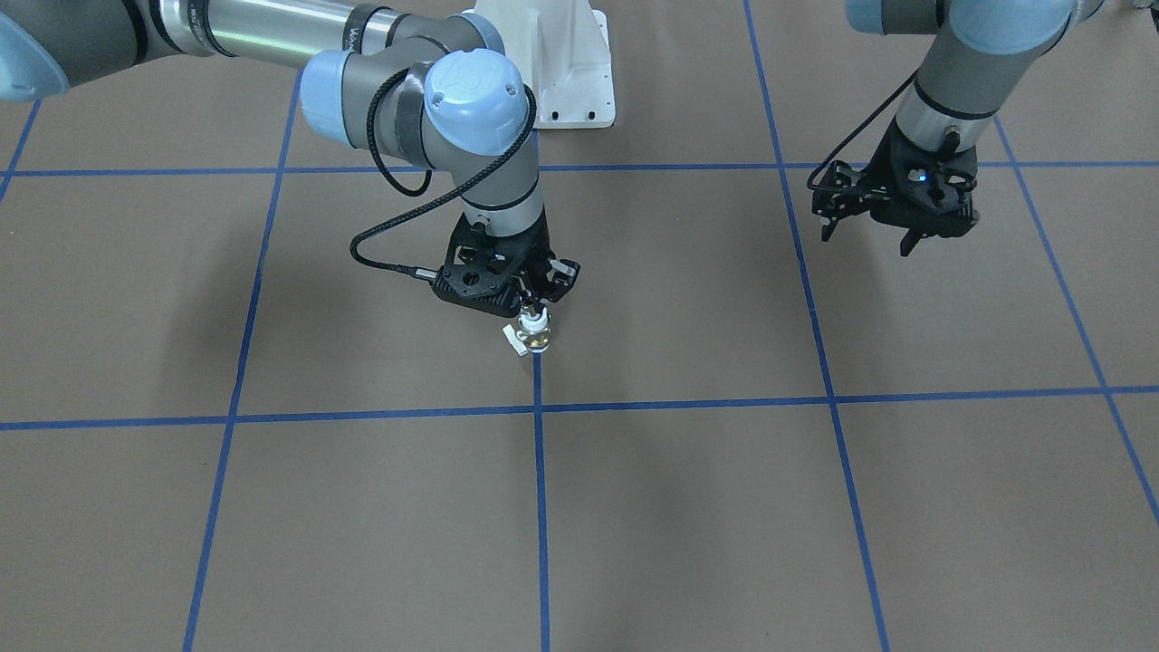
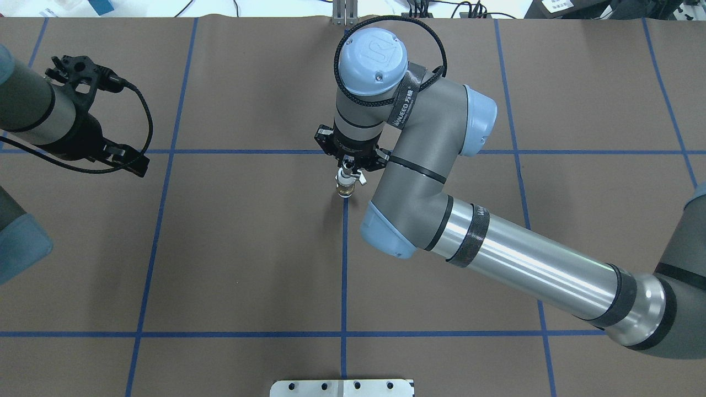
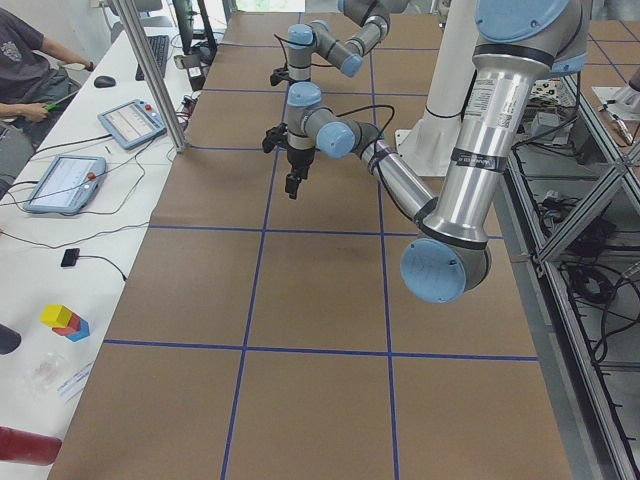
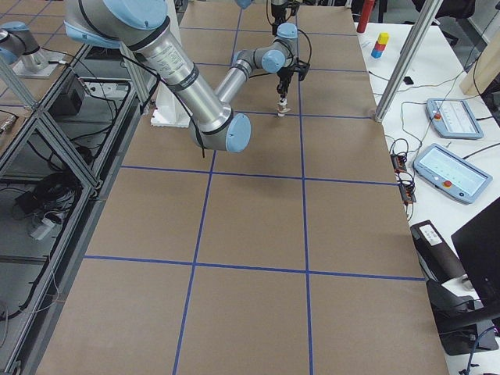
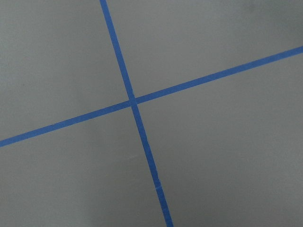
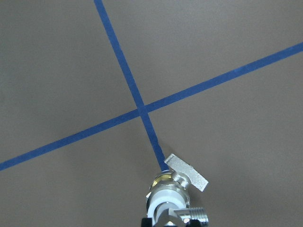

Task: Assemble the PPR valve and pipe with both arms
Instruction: 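Lower and press the chrome fitting onto the valve top with the right gripper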

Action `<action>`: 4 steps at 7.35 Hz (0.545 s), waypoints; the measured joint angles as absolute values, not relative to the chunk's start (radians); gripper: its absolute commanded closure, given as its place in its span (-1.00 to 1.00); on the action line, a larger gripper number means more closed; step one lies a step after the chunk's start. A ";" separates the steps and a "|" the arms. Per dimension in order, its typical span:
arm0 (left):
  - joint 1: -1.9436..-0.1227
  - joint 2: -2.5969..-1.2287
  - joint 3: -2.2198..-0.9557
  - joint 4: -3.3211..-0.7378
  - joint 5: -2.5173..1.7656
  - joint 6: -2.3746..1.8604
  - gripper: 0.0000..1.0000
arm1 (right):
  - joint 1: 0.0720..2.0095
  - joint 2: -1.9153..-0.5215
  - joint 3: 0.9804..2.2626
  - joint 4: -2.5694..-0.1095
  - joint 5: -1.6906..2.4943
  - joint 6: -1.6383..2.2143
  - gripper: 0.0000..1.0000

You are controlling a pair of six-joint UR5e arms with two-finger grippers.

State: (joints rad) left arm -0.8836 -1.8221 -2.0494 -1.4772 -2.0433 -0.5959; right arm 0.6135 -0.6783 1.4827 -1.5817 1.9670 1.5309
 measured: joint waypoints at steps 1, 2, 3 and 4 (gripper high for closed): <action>-0.884 -1.823 -2.049 -1.477 -2.043 -0.596 -0.92 | 0.612 -0.678 1.481 -1.581 1.963 1.531 1.00; -0.884 -1.823 -2.049 -1.477 -2.043 -0.597 -0.92 | 0.610 -0.677 1.481 -1.581 1.960 1.531 1.00; -0.884 -1.824 -2.049 -1.477 -2.043 -0.598 -0.92 | 0.608 -0.677 1.481 -1.580 1.958 1.531 0.86; -0.884 -1.824 -2.049 -1.477 -2.043 -0.598 -0.92 | 0.607 -0.677 1.481 -1.580 1.956 1.531 0.20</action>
State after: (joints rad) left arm -0.8836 -1.8238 -2.0494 -1.4772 -2.0432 -0.5980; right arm 0.6069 -0.6766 1.4808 -1.5801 1.9557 1.5309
